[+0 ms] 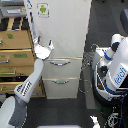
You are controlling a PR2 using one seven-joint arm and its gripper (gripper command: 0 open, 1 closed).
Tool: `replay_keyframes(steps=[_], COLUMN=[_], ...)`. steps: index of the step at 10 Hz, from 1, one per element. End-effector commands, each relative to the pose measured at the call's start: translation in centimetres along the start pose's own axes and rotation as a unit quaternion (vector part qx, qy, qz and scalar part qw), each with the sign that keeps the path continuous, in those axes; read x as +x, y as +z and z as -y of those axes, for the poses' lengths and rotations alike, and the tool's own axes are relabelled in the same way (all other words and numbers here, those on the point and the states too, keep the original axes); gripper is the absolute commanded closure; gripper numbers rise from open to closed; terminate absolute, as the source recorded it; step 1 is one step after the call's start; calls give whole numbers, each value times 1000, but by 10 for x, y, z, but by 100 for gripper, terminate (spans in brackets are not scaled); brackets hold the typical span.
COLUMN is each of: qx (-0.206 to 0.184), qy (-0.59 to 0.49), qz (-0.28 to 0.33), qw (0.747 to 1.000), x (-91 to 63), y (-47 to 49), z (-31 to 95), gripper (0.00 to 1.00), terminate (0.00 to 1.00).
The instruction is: Opening the fridge
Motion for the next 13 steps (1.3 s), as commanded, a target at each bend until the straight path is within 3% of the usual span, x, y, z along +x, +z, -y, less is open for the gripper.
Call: replay_keyframes(steps=[1,5,13], qx=[14,-72,-79], qy=[61,37,49], qz=[-23,-113,-129], qw=[998,990,987], x=[-3,0,30], y=[-22,-62,-88], z=[-91,-82,-120], gripper=[0,0,0], terminate=[0,0,0])
